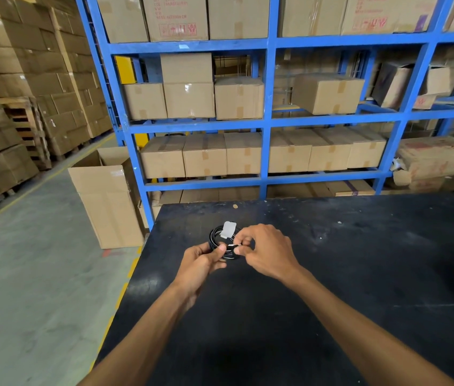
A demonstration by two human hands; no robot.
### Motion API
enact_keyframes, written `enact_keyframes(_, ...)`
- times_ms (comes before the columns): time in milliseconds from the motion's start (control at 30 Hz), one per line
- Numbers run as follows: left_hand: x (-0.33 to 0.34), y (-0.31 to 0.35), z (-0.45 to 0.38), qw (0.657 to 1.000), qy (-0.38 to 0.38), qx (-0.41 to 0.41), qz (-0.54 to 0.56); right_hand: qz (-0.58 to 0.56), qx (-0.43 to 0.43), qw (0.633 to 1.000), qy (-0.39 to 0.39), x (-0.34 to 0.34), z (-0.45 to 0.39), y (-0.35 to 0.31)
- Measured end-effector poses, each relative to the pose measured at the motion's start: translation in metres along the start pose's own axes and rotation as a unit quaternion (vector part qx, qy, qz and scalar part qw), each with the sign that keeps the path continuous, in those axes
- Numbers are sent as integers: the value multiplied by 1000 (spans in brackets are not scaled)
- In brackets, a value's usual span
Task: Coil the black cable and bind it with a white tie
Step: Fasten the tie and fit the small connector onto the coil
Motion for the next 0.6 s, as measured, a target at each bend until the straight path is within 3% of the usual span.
enact_keyframes(300,-13,-10,4,999,5,-28,20,10,-43,999,-19,14,6,-7)
enact_keyframes(467,-14,-12,7,998,2,-43,52,57,-87,994,36,13,13,-17)
enact_keyframes(600,-14,-11,8,997,5,-48,53,17,-65,997,36,20,12,-12)
Point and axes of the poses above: each hand's wrist, its own z-axis away from the middle knuckle, its own x-axis out of the palm, y = z × x, the point moved 6 cm from there along -z, towards the middle knuckle, and after that the axes turned 15 degrees about z, right-handed, at the moved point
